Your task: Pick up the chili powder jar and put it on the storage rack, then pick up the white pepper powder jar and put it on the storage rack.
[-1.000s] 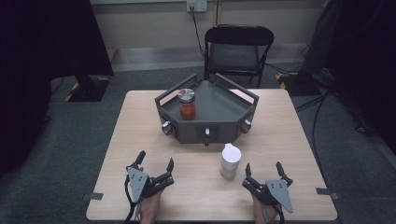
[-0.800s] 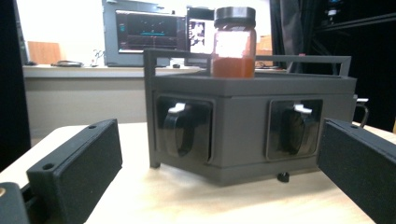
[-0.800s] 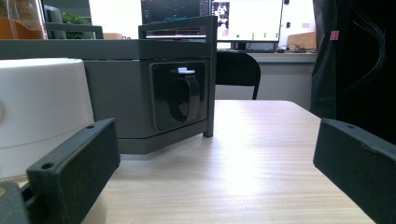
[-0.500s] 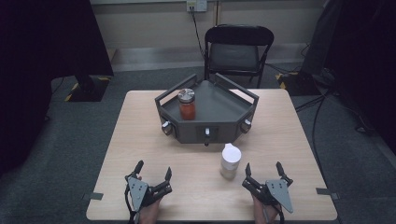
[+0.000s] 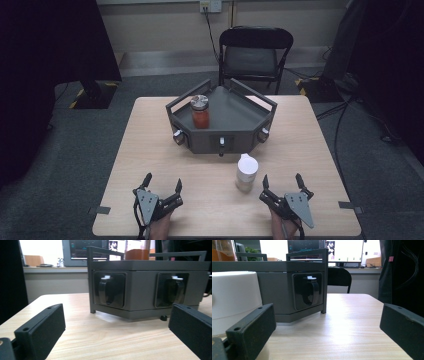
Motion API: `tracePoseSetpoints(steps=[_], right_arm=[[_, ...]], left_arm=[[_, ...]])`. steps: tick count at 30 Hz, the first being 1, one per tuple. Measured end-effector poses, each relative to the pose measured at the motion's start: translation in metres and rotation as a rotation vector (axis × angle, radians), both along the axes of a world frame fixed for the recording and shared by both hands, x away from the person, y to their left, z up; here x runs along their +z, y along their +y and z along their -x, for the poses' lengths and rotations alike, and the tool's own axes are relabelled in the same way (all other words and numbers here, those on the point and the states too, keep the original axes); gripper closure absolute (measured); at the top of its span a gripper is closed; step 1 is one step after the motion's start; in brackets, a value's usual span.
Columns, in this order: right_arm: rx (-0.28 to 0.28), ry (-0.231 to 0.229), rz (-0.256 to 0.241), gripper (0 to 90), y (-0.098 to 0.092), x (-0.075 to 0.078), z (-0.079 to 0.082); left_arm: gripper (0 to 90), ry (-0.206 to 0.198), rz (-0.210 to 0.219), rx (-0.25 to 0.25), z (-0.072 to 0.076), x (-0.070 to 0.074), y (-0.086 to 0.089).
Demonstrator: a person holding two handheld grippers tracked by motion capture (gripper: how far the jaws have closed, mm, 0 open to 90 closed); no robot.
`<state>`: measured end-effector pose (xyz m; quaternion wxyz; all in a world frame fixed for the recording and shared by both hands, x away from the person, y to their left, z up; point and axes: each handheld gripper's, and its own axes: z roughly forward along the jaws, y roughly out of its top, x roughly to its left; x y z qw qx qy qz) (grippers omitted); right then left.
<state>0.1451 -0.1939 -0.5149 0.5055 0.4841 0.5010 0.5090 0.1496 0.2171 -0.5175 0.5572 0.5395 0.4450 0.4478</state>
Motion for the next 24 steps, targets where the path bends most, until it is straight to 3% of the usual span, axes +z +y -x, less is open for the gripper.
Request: tracePoseSetpoints(steps=[24], right_arm=[[0.006,-0.003,-0.002,0.0,-0.0012,-0.0004,0.0]], left_arm=[[0.2,0.0,-0.005,0.011,0.0003,0.0001,-0.002]])
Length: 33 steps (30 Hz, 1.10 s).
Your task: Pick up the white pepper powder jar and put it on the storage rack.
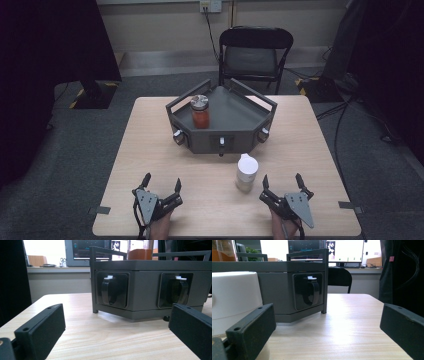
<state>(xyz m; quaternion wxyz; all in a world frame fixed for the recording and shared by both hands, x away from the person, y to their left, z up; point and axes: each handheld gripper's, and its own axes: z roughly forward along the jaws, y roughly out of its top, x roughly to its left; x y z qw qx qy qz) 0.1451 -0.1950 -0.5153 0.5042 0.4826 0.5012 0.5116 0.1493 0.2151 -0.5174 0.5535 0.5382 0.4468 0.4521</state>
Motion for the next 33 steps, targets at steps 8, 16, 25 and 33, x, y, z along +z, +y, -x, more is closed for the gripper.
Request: tracePoseSetpoints(steps=[8,16,25,33], right_arm=[[0.017,0.005,-0.013,0.0,-0.004,0.002,0.0],[0.04,0.004,0.005,0.0,-0.002,0.01,0.001],[0.078,0.005,0.002,0.0,0.001,0.026,0.012],[0.134,-0.019,0.006,0.0,0.006,0.038,0.014]], left_arm=[[0.1,0.0,0.001,0.0,0.0,0.0,0.0],[0.0,-0.001,0.001,0.0,0.0,0.0,0.0],[0.0,-0.001,0.001,0.0,0.0,0.0,0.0],[0.0,-0.001,0.001,-0.001,0.0,0.0,0.0]])
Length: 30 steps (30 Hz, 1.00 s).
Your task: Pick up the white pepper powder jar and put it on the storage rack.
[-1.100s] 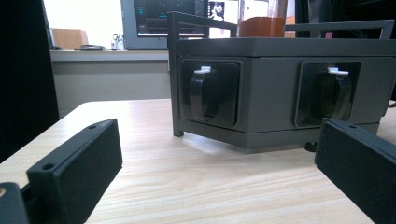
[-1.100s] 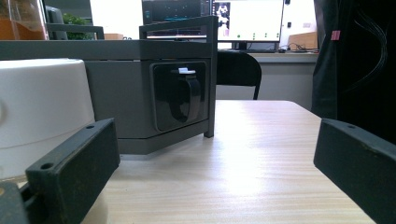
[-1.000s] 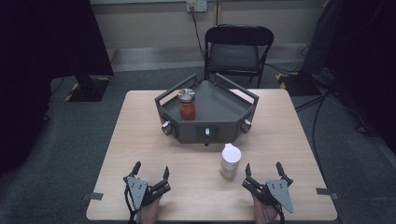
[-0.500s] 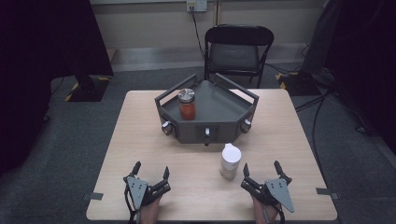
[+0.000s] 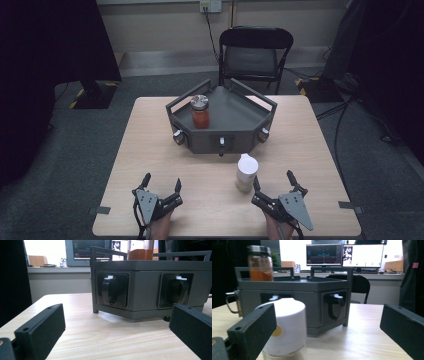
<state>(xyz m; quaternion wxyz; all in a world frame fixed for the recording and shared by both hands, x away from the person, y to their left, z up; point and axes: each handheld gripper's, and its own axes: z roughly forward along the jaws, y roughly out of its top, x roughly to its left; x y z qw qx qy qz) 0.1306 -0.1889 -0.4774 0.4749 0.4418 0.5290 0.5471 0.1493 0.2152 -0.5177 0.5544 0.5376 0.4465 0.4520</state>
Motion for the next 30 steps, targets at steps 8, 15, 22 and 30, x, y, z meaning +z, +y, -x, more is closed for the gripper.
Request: tracePoseSetpoints(steps=[8,15,22,30], right_arm=[[0.04,-0.001,0.01,0.1,0.002,0.007,-0.001],[0.091,0.015,0.015,2.8,0.004,0.011,-0.007],[0.128,0.032,0.032,5.3,0.011,0.011,-0.015],[0.166,0.063,0.038,11.4,0.012,0.012,-0.03]], left_arm=[[0.0,0.0,0.0,0.0,0.0,0.0,0.0],[0.0,0.001,-0.001,0.001,0.0,0.0,0.0],[0.0,0.0,0.0,0.001,0.0,0.0,0.0],[0.0,0.0,0.0,0.001,0.0,0.0,0.0]])
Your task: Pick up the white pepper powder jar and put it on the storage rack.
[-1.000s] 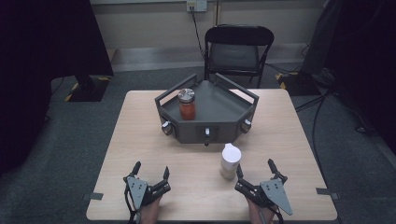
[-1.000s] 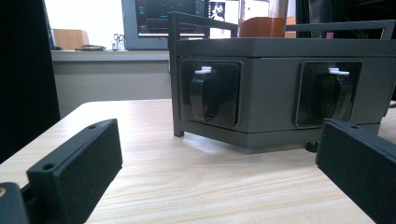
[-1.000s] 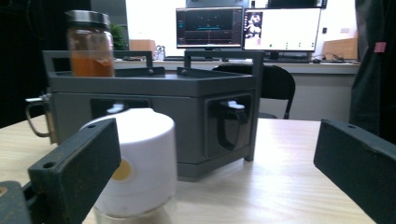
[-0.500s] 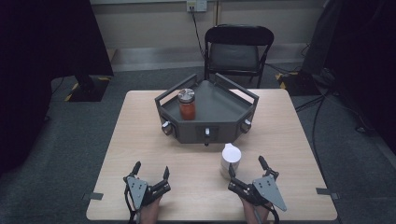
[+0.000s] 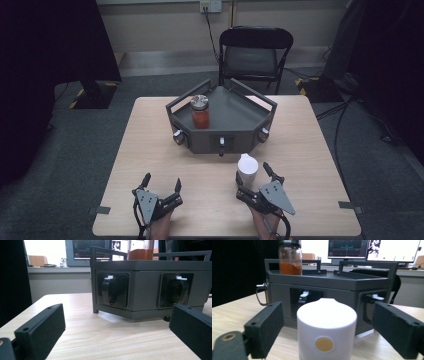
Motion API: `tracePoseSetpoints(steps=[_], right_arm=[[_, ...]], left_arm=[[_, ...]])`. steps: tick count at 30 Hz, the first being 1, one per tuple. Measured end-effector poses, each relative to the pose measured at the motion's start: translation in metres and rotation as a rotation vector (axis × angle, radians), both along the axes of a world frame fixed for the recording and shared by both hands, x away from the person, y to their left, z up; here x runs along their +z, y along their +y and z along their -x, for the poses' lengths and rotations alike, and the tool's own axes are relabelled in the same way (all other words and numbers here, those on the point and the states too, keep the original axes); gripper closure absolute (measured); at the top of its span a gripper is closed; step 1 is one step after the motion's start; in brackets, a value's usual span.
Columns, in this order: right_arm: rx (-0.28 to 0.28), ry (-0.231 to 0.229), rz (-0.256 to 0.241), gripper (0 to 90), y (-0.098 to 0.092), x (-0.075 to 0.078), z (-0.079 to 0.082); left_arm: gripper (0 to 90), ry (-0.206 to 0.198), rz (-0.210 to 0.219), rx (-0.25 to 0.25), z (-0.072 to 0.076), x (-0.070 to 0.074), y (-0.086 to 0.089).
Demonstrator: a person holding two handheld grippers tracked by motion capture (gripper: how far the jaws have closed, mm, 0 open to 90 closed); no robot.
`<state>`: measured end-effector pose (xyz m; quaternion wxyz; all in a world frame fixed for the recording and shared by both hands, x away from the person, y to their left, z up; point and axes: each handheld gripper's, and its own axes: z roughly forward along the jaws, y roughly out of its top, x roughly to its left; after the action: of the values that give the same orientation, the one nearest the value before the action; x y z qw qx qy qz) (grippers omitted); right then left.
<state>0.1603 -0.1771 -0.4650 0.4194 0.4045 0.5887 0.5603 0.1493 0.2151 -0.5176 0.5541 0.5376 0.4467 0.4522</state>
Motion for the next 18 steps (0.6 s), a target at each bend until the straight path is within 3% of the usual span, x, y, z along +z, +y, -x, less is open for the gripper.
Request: tracePoseSetpoints(steps=[18], right_arm=[[0.009,0.052,0.004,24.5,0.003,-0.011,-0.019]], left_arm=[[0.0,0.0,0.0,0.0,0.0,0.0,0.0]])
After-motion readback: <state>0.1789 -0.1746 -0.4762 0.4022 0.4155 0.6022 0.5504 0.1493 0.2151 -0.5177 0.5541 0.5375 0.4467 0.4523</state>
